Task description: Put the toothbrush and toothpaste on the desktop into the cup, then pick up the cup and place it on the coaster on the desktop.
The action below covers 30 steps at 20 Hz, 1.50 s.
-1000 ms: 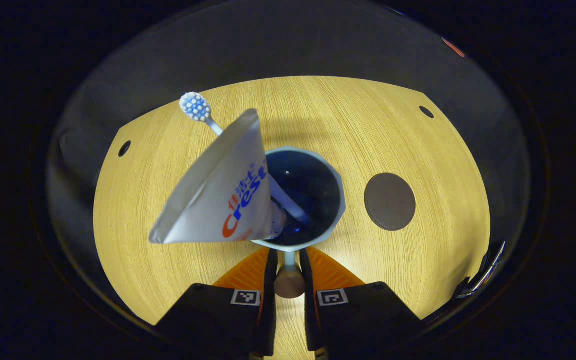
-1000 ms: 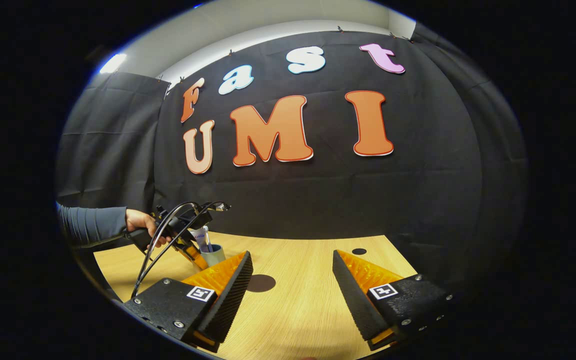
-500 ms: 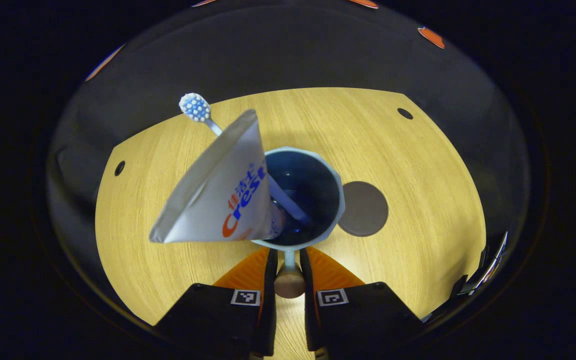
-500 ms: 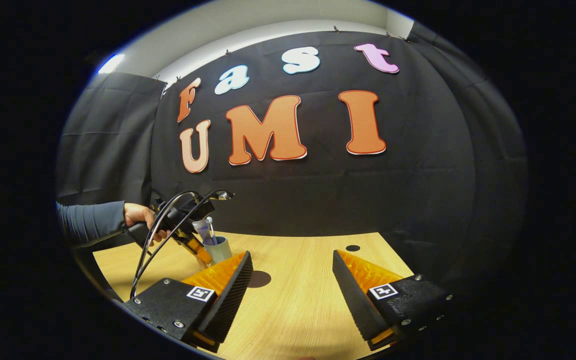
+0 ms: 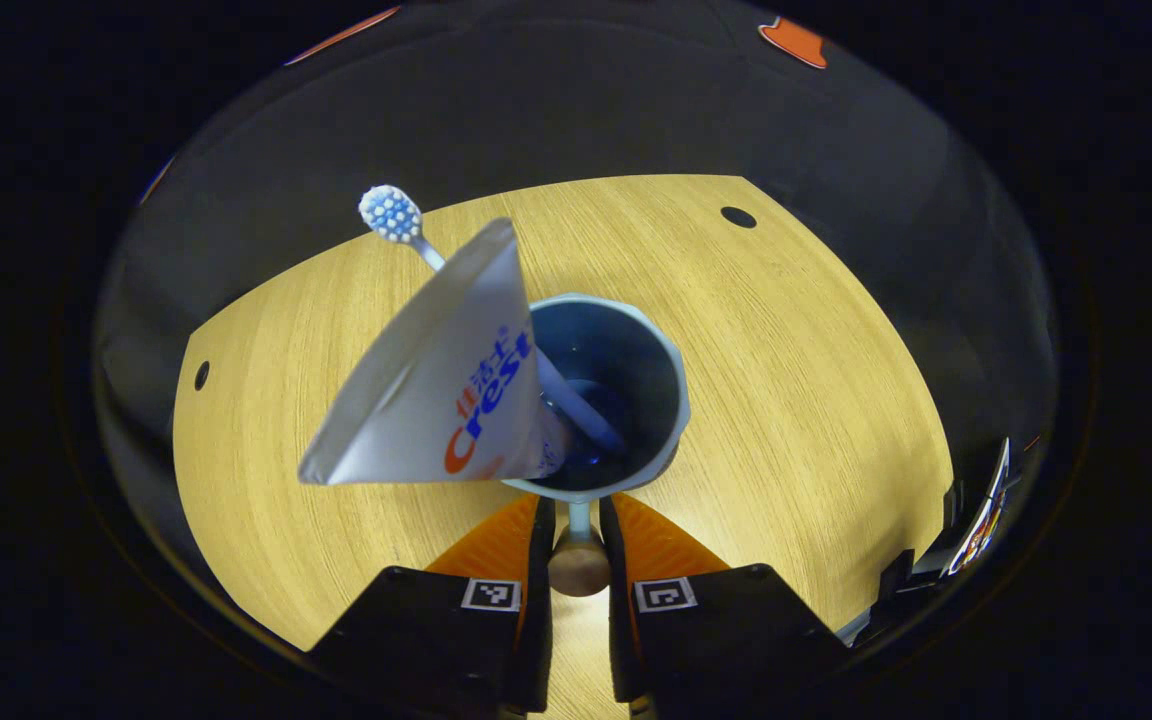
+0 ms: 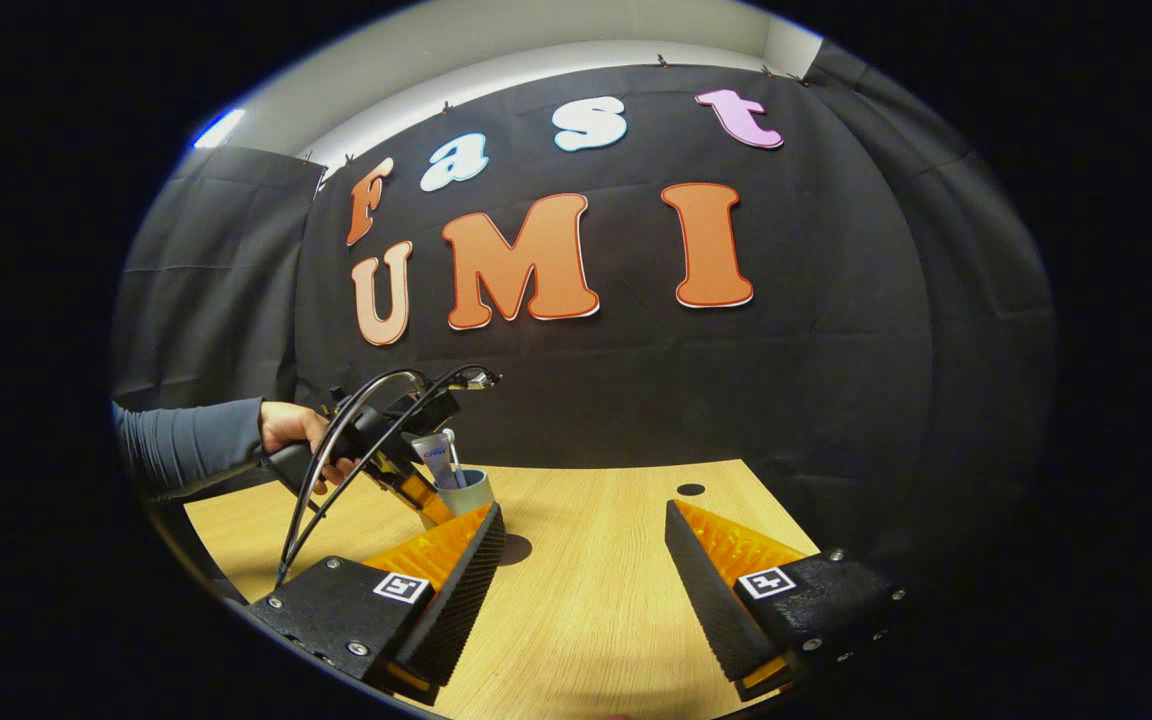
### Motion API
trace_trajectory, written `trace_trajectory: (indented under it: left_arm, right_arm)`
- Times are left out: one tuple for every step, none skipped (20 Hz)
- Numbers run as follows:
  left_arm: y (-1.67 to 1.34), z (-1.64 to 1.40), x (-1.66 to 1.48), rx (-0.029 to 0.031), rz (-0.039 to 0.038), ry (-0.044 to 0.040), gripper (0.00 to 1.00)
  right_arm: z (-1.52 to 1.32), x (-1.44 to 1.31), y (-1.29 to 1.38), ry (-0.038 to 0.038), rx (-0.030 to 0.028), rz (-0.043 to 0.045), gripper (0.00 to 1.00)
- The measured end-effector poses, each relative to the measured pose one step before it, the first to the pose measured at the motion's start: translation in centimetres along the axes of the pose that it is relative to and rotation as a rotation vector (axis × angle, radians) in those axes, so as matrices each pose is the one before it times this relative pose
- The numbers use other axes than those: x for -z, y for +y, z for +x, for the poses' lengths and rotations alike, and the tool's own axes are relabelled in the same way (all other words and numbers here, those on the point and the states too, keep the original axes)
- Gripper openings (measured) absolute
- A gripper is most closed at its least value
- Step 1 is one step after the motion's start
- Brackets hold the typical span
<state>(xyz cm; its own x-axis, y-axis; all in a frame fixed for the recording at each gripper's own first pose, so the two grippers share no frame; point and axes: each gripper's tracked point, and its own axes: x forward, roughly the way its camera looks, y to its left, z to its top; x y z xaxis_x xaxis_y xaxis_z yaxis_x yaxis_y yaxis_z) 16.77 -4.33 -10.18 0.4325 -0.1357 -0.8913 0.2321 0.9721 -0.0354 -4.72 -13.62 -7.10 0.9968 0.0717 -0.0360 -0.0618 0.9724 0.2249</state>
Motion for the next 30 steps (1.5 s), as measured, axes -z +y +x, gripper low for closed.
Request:
trace_trajectory:
  left_arm:
    - [0.051, -0.059, 0.063, 0.00086, 0.00436, 0.00328, 0.28]
    - [-0.019, -0.028, 0.019, 0.00204, 0.00304, 0.00146, 0.28]
    - [0.052, -0.079, -0.031, 0.00052, 0.00292, 0.00407, 0.28]
    - [0.019, -0.016, 0.061, 0.00013, 0.00311, 0.00458, 0.28]
    - [0.079, -0.091, 0.055, -0.00276, 0.00408, 0.00360, 0.28]
    - [0.103, -0.030, 0.061, -0.00472, 0.00729, 0.00535, 0.28]
    - [0.060, -0.055, 0.110, -0.00201, 0.00194, 0.00685, 0.28]
    - [-0.020, -0.099, -0.023, 0.00148, 0.00077, 0.00639, 0.28]
    - [-0.044, -0.047, -0.020, 0.00258, -0.00691, 0.00601, 0.28]
    - [-0.099, -0.269, -0.017, -0.00226, -0.01080, 0.00382, 0.28]
    - [-0.134, 0.096, -0.153, -0.00609, -0.00116, -0.00663, 0.28]
    - [-0.016, -0.196, -0.361, -0.00693, 0.01663, -0.02853, 0.30]
    - [0.360, -0.201, 0.136, -0.01216, 0.01382, -0.01472, 0.34]
    - [0.217, -0.324, -0.026, -0.00621, 0.01181, -0.02163, 0.40]
    - [0.101, -0.860, -0.235, 0.00346, 0.00668, -0.02001, 0.63]
    - [0.030, -0.330, -0.102, 0.00424, 0.00428, -0.02170, 0.74]
    - [0.051, -0.501, -0.247, -0.00550, 0.00656, -0.02448, 0.85]
    - [0.644, -0.758, -0.363, -0.03348, -0.00465, -0.03410, 0.92]
    - [0.577, -0.980, -0.371, -0.02365, 0.00113, -0.04125, 1.00]
    - [0.570, -0.940, -0.693, -0.01853, -0.00154, -0.04523, 0.99]
    - [0.362, -1.237, -0.426, -0.00865, -0.00761, -0.03750, 1.00]
    - [0.117, -0.951, -0.363, -0.00768, -0.00818, -0.03381, 0.99]
    - [0.115, -0.900, -0.005, -0.00644, -0.00489, -0.03452, 1.00]
    - [0.264, -0.728, -0.031, -0.01848, 0.00014, -0.03711, 1.00]
    - [0.069, -0.806, -0.315, -0.03492, 0.00570, -0.04938, 0.99]
    - [0.160, -1.144, -0.516, -0.04124, 0.00010, -0.05717, 1.00]
    - [-0.299, -1.507, -0.159, -0.03069, -0.00225, -0.05282, 1.00]
    - [0.266, -1.735, -0.489, -0.02389, -0.00971, -0.04610, 1.00]
    - [0.424, -0.658, -0.105, -0.01759, -0.00777, -0.04349, 1.00]
    - [0.153, -0.652, 0.181, -0.02575, -0.01012, -0.04415, 1.00]
  right_arm:
    - [-0.218, 0.086, -0.125, 0.00252, 0.00180, -0.00099, 0.96]
    - [-0.117, 0.229, -0.227, 0.00420, 0.00462, -0.00153, 0.97]
    - [-0.139, 0.072, -0.091, 0.00142, 0.00052, -0.00109, 0.96]
    - [-0.082, 0.132, -0.058, 0.00380, 0.00223, -0.00148, 0.97]
    - [-0.146, 0.151, -0.198, 0.00381, 0.00428, 0.00018, 0.97]
    - [-0.139, 0.222, -0.197, 0.00320, 0.00212, 0.00180, 0.97]
    - [-0.083, 0.235, -0.178, 0.00420, 0.00355, 0.00226, 0.97]
    - [-0.026, 0.209, 0.009, 0.00403, 0.00048, 0.00160, 0.97]
    - [-0.078, 0.191, -0.136, 0.00561, 0.00368, 0.00065, 0.97]
    - [-0.031, 0.225, -0.151, 0.00289, 0.00240, -0.00043, 0.97]
    - [-0.063, 0.050, -0.029, 0.00206, 0.00273, -0.00074, 0.97]
    - [0.065, 0.016, 0.085, 0.00051, -0.00007, 0.00090, 0.97]
    - [-0.113, 0.019, 0.107, 0.00096, -0.00260, 0.00135, 0.97]
    - [0.027, -0.034, 0.127, -0.00105, -0.00036, 0.00067, 0.97]
    - [0.029, -0.116, 0.164, -0.00143, -0.00203, 0.00006, 0.97]
    - [0.096, -0.076, 0.112, 0.00036, 0.00054, 0.00050, 0.97]
    - [0.110, -0.078, 0.230, 0.00026, -0.00366, 0.00156, 0.97]
    - [0.018, 0.034, 0.354, 0.00195, -0.00406, 0.00111, 0.97]
    - [0.043, -0.031, 0.420, 0.00138, -0.00426, -0.00070, 0.97]
    - [0.163, 0.005, 0.384, 0.00053, -0.00298, -0.00405, 0.97]
    - [0.072, -0.054, 0.306, -0.00073, -0.00040, -0.00707, 0.97]
    - [0.092, -0.119, 0.412, -0.00247, -0.00130, -0.00696, 0.96]
    - [0.117, -0.147, 0.472, -0.00222, -0.00371, -0.00379, 0.97]
    - [0.157, -0.104, 0.728, -0.00164, -0.00809, -0.00086, 0.97]
    - [0.222, -0.092, 0.549, -0.00326, -0.00245, -0.00407, 0.97]
    - [0.166, -0.100, 0.457, -0.00717, -0.00058, -0.00784, 0.97]
    - [0.202, -0.243, 0.587, -0.00976, -0.00201, -0.00927, 0.97]
    - [0.208, -0.277, 0.701, -0.00867, -0.00436, -0.00687, 0.96]
    - [0.233, -0.302, 0.696, -0.00907, -0.00594, -0.00677, 0.96]
    - [0.218, -0.304, 0.799, -0.00834, -0.00730, -0.00697, 0.97]
